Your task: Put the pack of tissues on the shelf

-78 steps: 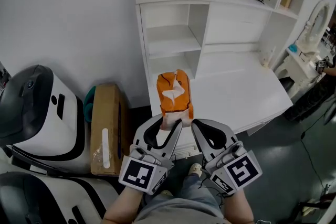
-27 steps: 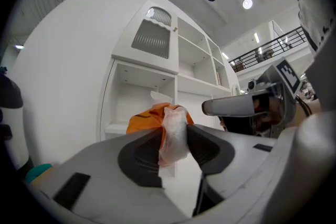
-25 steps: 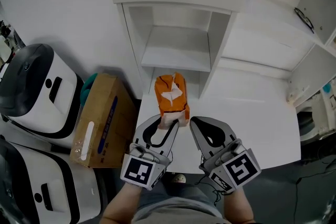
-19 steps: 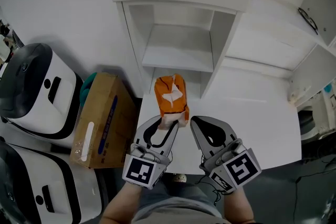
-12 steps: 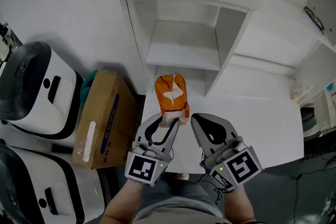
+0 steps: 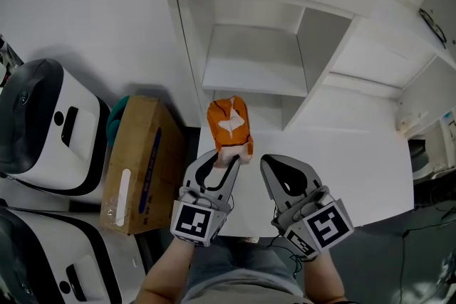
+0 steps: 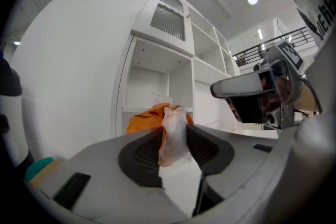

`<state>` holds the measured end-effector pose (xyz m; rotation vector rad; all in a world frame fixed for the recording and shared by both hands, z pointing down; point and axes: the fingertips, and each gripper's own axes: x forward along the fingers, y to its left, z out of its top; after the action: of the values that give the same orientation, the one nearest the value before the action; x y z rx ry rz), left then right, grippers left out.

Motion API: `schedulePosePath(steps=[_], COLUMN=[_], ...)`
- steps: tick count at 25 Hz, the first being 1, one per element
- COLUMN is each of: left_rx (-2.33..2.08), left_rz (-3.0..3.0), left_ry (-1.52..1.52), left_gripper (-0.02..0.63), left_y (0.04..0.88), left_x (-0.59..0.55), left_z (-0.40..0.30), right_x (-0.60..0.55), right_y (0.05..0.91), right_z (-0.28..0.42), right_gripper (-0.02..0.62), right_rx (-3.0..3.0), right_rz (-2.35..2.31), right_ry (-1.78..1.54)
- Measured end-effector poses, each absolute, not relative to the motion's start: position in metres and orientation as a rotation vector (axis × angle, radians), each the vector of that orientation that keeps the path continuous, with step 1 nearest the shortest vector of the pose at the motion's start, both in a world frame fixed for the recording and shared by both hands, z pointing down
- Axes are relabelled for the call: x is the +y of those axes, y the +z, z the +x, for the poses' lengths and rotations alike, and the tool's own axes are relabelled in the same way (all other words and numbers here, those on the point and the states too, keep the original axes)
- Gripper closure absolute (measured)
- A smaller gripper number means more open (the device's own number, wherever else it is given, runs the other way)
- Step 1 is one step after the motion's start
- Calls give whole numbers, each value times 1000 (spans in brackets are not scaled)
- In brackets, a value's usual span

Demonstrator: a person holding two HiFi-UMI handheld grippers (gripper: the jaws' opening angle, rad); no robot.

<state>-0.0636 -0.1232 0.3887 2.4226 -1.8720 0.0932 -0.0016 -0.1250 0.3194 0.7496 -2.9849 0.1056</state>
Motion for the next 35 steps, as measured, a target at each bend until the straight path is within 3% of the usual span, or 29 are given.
schedulePosePath(steps=[35], left_rx=[-1651], left_rz=[2509], left_ry=[107], left_gripper=[445], left_y=[447], left_x=[-171], left_z=[-82], right_x=[-145], right_y=[353], right_z=[-12], right_gripper=[586], right_rx=[-2824], right_rz=[1019], right_ry=[194])
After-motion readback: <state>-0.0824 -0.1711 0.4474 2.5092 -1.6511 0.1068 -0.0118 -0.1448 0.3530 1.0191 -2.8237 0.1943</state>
